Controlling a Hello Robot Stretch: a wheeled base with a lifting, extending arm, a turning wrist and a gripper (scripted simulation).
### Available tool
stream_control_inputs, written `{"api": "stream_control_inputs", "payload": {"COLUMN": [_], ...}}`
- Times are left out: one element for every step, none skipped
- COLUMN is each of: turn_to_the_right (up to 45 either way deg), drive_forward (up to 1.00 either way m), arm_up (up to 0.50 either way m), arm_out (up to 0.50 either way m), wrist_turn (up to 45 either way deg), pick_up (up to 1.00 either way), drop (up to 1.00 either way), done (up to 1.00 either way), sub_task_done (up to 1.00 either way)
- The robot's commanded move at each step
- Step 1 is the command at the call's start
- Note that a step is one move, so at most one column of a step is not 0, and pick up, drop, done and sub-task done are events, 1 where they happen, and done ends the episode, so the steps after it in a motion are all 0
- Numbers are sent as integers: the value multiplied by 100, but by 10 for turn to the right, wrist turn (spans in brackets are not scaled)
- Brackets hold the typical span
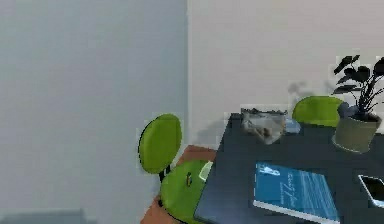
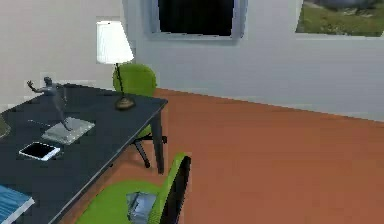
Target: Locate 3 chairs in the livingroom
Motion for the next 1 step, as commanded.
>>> {"api": "stream_control_inputs", "payload": {"turn_to_the_right": [0], "drive_forward": [0], "arm_up": [0], "arm_out": [0], "wrist_turn": [0], "pick_up": [0], "drop": [0], "done": [100], "sub_task_done": [0]}}
